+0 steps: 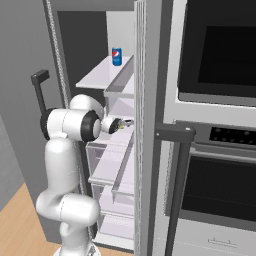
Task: Grab a lemon wedge from the fridge and one ice cube from the ice bowl, and put them in the glass of lemonade.
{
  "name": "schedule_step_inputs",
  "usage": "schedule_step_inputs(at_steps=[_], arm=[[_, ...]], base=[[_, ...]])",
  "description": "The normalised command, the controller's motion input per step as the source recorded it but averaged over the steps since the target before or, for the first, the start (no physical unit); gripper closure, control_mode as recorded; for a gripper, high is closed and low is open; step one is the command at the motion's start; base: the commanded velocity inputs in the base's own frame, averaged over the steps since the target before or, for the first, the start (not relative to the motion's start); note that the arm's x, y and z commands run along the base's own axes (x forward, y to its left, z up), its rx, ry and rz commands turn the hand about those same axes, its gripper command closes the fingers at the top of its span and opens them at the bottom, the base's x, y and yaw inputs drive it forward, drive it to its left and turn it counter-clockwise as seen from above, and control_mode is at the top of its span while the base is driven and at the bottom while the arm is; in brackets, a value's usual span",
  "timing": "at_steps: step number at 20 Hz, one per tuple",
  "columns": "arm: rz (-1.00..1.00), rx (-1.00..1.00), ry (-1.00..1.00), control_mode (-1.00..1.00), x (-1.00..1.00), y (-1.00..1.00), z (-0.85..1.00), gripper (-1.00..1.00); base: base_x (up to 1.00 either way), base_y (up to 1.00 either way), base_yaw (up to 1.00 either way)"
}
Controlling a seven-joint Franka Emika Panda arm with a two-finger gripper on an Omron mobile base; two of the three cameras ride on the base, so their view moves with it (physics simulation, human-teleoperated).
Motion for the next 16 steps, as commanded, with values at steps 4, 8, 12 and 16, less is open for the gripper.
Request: schedule_step_inputs(at_steps=[4,8,12,16], arm=[[0.00,-0.01,0.00,-1.00,0.00,0.00,-0.01,1.00],[0.00,0.00,0.02,-1.00,-0.31,0.00,-0.04,1.00],[-0.01,0.00,0.04,-1.00,-0.82,-0.16,-0.06,1.00],[-0.09,0.00,0.00,-1.00,-1.00,-0.17,0.00,1.00]], base=[[0.00,0.00,0.00],[0.00,0.00,0.00],[0.00,0.00,0.00],[0.00,0.00,0.00]])
